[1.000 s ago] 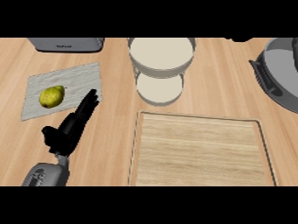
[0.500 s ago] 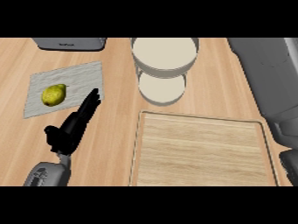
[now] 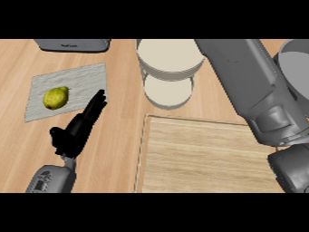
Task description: Pick the bell pepper from the tray and place it in the tiered basket
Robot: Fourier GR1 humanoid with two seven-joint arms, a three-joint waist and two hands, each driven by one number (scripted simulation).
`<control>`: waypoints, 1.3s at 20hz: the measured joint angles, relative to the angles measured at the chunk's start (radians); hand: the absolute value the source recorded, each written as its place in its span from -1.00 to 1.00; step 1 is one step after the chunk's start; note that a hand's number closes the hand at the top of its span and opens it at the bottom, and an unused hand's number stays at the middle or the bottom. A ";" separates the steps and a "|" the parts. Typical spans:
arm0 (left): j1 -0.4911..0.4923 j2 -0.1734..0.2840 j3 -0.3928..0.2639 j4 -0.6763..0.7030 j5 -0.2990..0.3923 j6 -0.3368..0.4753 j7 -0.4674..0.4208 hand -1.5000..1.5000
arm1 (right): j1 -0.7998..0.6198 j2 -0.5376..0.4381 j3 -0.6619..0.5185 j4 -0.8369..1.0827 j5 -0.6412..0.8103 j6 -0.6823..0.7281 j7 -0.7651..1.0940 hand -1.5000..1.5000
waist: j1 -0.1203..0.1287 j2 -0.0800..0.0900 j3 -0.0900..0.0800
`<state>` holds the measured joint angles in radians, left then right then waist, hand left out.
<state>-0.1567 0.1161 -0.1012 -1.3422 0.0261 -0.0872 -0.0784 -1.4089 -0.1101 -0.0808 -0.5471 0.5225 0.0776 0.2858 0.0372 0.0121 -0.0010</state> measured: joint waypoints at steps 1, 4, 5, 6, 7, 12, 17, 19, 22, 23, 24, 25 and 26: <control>0.005 -0.006 -0.006 -0.001 -0.006 0.004 -0.005 0.00 | -0.006 0.016 -0.006 0.018 -0.005 -0.007 -0.006 1.00 | 0.000 0.000 0.000; 0.001 0.000 0.002 -0.002 -0.001 -0.006 0.003 0.00 | -0.031 0.043 -0.035 0.077 -0.023 -0.030 -0.020 1.00 | 0.002 0.000 0.000; 0.004 -0.004 0.002 0.010 -0.002 -0.006 -0.008 0.00 | -0.040 0.057 -0.043 0.092 -0.035 -0.040 -0.015 1.00 | 0.002 0.000 0.000; 0.014 0.003 0.004 0.004 -0.002 -0.011 -0.012 0.00 | -0.038 0.058 -0.053 0.108 -0.043 -0.040 -0.023 1.00 | 0.003 0.000 0.000; 0.011 0.004 0.006 0.005 -0.002 -0.012 -0.012 0.00 | -0.047 0.063 -0.066 0.122 -0.055 -0.036 -0.015 1.00 | 0.002 0.000 0.000; 0.024 0.001 0.003 -0.003 -0.004 -0.014 -0.013 0.00 | -0.070 0.088 -0.166 0.189 -0.150 -0.023 0.100 -1.00 | 0.001 -0.001 0.000; 0.000 -0.011 0.006 0.008 -0.012 -0.001 -0.004 0.00 | -0.095 0.086 -0.239 0.212 -0.224 -0.037 0.143 -1.00 | -0.003 -0.001 0.000; 0.017 -0.007 0.007 -0.005 -0.014 -0.001 -0.007 0.00 | -0.089 0.087 -0.253 0.199 -0.237 -0.071 0.143 -1.00 | -0.007 -0.004 0.000; 0.018 -0.008 0.006 -0.013 -0.013 -0.002 0.007 0.00 | -0.079 0.056 -0.257 0.174 -0.227 -0.149 0.121 -1.00 | -0.012 -0.005 0.000; 0.025 -0.006 0.007 -0.020 -0.013 -0.002 0.008 0.00 | -0.071 0.043 -0.255 0.169 -0.217 -0.183 0.112 -1.00 | -0.012 -0.005 0.000; 0.036 -0.004 0.007 -0.025 -0.015 -0.002 0.002 0.00 | -0.061 0.030 -0.252 0.163 -0.205 -0.219 0.105 -1.00 | -0.013 -0.006 0.000; 0.032 0.001 0.013 -0.026 -0.012 -0.005 0.002 0.00 | -0.060 0.006 -0.250 0.158 -0.193 -0.252 0.101 -1.00 | -0.014 -0.005 0.000; 0.031 0.004 0.018 -0.023 -0.008 -0.007 0.002 0.00 | -0.056 -0.016 -0.249 0.150 -0.182 -0.285 0.093 -1.00 | -0.016 -0.005 0.000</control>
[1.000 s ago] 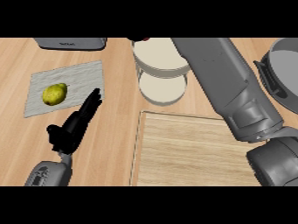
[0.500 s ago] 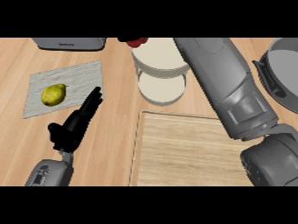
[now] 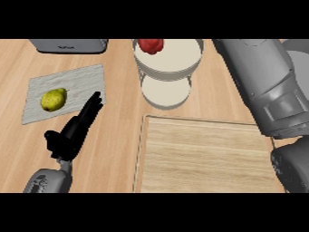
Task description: Pick the bell pepper from the tray and place it in the tiered basket
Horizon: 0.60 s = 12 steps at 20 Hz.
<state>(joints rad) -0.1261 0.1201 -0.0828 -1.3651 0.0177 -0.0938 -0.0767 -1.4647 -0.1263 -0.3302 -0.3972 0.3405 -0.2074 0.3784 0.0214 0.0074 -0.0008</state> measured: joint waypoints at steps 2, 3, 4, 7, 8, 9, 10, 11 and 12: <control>0.009 0.001 0.002 -0.009 0.002 -0.001 0.003 0.00 | 0.019 -0.041 -0.006 -0.019 0.012 -0.058 -0.016 -1.00 | -0.004 -0.002 0.000; 0.006 -0.002 0.001 -0.007 0.002 0.001 0.002 0.00 | 0.029 -0.063 -0.011 -0.027 0.014 -0.084 -0.029 -1.00 | -0.006 -0.001 0.000; 0.006 -0.002 0.004 -0.009 0.004 0.001 0.004 0.00 | 0.037 -0.086 -0.019 -0.039 0.012 -0.096 -0.034 -1.00 | -0.009 -0.003 0.001; 0.011 -0.007 0.000 -0.020 0.002 0.004 0.014 0.00 | 0.081 -0.155 -0.060 -0.080 -0.018 -0.113 -0.086 -1.00 | -0.014 -0.004 0.001; 0.009 -0.004 0.008 -0.013 0.006 0.003 0.014 0.00 | 0.092 -0.186 -0.078 -0.094 -0.036 -0.096 -0.098 -1.00 | -0.018 -0.004 0.001; 0.013 -0.004 0.010 -0.013 0.007 0.004 0.012 0.00 | 0.113 -0.211 -0.094 -0.109 -0.054 -0.082 -0.115 -1.00 | -0.020 -0.006 0.001; 0.010 -0.004 0.013 -0.010 0.009 0.002 0.010 0.00 | 0.139 -0.236 -0.111 -0.124 -0.072 -0.063 -0.139 -1.00 | -0.023 -0.006 0.001; 0.012 -0.001 0.016 -0.012 0.011 0.000 0.012 0.00 | 0.161 -0.266 -0.127 -0.136 -0.090 -0.040 -0.153 -1.00 | -0.024 -0.006 0.001; 0.014 -0.002 0.015 -0.011 0.009 0.001 0.013 0.00 | 0.187 -0.294 -0.142 -0.146 -0.108 -0.015 -0.171 -1.00 | -0.026 -0.007 0.002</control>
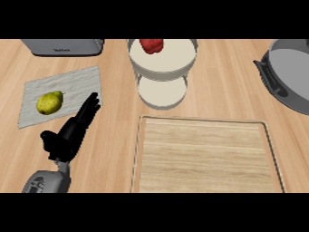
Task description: Pick the bell pepper from the tray and place it in the tiered basket
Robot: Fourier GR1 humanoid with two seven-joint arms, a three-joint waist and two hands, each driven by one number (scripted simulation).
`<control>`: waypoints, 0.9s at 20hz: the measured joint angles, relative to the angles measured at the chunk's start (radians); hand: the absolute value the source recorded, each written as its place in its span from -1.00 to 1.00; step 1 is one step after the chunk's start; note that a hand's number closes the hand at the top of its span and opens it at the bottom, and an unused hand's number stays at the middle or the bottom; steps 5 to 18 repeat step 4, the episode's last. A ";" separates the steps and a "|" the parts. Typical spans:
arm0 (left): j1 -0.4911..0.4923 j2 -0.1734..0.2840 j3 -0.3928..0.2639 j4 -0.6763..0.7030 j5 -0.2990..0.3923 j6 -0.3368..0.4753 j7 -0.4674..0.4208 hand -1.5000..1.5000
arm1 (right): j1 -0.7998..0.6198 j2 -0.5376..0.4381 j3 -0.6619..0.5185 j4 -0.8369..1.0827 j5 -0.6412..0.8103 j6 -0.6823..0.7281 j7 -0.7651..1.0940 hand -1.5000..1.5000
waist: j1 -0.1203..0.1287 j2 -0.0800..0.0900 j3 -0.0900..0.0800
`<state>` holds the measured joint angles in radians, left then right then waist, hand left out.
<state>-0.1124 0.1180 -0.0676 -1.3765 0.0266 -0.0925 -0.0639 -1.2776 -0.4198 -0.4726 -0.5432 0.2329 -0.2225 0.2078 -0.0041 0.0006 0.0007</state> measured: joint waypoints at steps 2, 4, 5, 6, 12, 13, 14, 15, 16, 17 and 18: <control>0.015 0.004 0.004 0.013 -0.001 -0.007 -0.024 0.00 | 0.043 -0.062 -0.025 -0.015 -0.031 0.063 -0.013 -1.00 | -0.002 0.000 0.000; 0.012 -0.004 -0.001 0.014 -0.008 0.000 -0.025 0.00 | 0.100 -0.126 -0.049 -0.015 -0.060 0.140 -0.049 -1.00 | -0.002 0.000 0.000; 0.012 -0.004 -0.001 0.014 -0.008 0.000 -0.025 0.00 | 0.100 -0.126 -0.049 -0.015 -0.060 0.140 -0.049 -1.00 | -0.002 0.000 0.000; 0.012 -0.004 -0.001 0.014 -0.008 0.000 -0.025 0.00 | 0.100 -0.126 -0.049 -0.015 -0.060 0.140 -0.049 -1.00 | -0.002 0.000 0.000; 0.012 -0.004 -0.001 0.014 -0.008 0.000 -0.025 0.00 | 0.100 -0.126 -0.049 -0.015 -0.060 0.140 -0.049 -1.00 | -0.002 0.000 0.000; 0.012 -0.004 -0.001 0.014 -0.008 0.000 -0.025 0.00 | 0.100 -0.126 -0.049 -0.015 -0.060 0.140 -0.049 -1.00 | -0.002 0.000 0.000; 0.012 -0.004 -0.001 0.014 -0.008 0.000 -0.025 0.00 | 0.100 -0.126 -0.049 -0.015 -0.060 0.140 -0.049 -1.00 | -0.002 0.000 0.000; 0.012 -0.004 -0.001 0.014 -0.008 0.000 -0.025 0.00 | 0.100 -0.126 -0.049 -0.015 -0.060 0.140 -0.049 -1.00 | -0.002 0.000 0.000; 0.012 -0.004 -0.001 0.014 -0.008 0.000 -0.025 0.00 | 0.100 -0.126 -0.049 -0.015 -0.060 0.140 -0.049 -1.00 | -0.002 0.000 0.000; 0.012 -0.004 -0.001 0.014 -0.008 0.000 -0.025 0.00 | 0.100 -0.126 -0.049 -0.015 -0.060 0.140 -0.049 -1.00 | -0.002 0.000 0.000; 0.012 -0.004 -0.001 0.014 -0.008 0.000 -0.025 0.00 | 0.100 -0.126 -0.049 -0.015 -0.060 0.140 -0.049 -1.00 | -0.002 0.000 0.000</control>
